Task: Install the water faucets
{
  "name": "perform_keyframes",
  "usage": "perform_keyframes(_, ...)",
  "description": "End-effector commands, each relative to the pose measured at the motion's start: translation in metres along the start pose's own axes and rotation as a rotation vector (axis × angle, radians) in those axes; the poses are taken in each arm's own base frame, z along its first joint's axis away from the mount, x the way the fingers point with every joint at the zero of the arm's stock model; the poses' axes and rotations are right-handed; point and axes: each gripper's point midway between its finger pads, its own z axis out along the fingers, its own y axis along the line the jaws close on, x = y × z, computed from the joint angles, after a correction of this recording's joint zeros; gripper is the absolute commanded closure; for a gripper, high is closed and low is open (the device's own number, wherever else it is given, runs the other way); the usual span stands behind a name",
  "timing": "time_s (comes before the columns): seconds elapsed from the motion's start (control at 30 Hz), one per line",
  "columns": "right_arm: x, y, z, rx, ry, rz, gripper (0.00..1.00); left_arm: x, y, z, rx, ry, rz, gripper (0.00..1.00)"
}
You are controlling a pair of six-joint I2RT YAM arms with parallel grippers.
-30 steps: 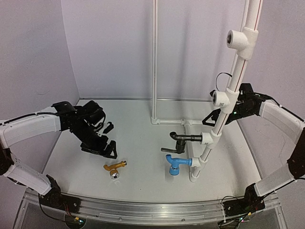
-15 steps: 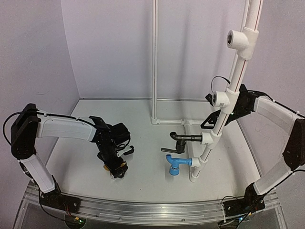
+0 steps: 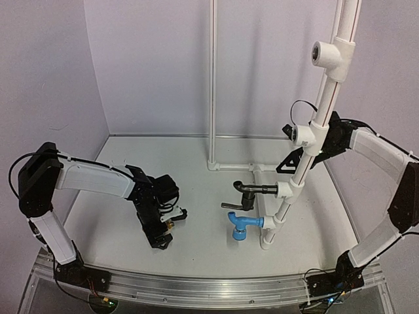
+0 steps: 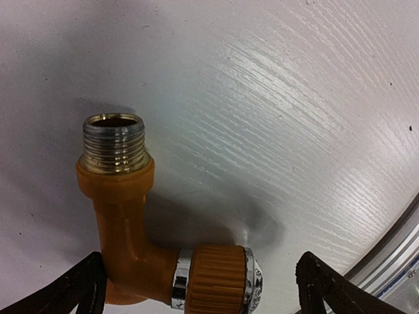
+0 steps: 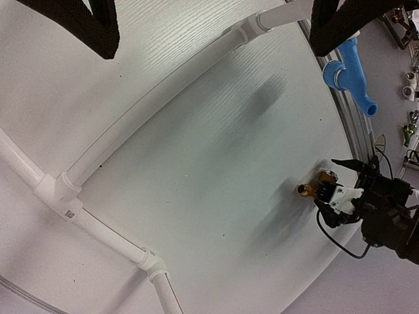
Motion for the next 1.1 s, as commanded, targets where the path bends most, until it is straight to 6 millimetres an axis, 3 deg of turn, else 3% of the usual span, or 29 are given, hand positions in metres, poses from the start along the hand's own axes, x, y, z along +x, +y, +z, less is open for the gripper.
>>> perform_keyframes(0.0,-0.009,0.006,-0.003,-0.036,-0.011,-0.023,0.02,0.000,0.003,0.008,0.012,-0.006,0.036,0.00)
perform_keyframes(0.2,-0.009,0.008,-0.002,-0.059,-0.006,-0.033,0.02,0.002,0.006,0.010,0.037,-0.014,0.026,0.03)
perform_keyframes(0.53,-0.009,0.016,0.010,-0.116,0.006,-0.017,0.02,-0.014,0.026,-0.003,-0.078,-0.059,0.070,0.30)
perform_keyframes(0.67,-0.010,0.021,0.017,-0.151,0.005,0.007,0.02,-0.044,0.028,-0.030,-0.098,-0.148,0.100,0.36)
perform_keyframes(0.83,-0.016,0.026,0.030,-0.209,-0.001,0.070,0.02,-0.092,0.034,-0.078,-0.152,-0.292,0.145,0.39)
perform_keyframes(1.07,-0.030,0.051,0.051,-0.329,0.007,0.096,0.03,-0.154,0.032,-0.132,-0.192,-0.441,0.236,0.40)
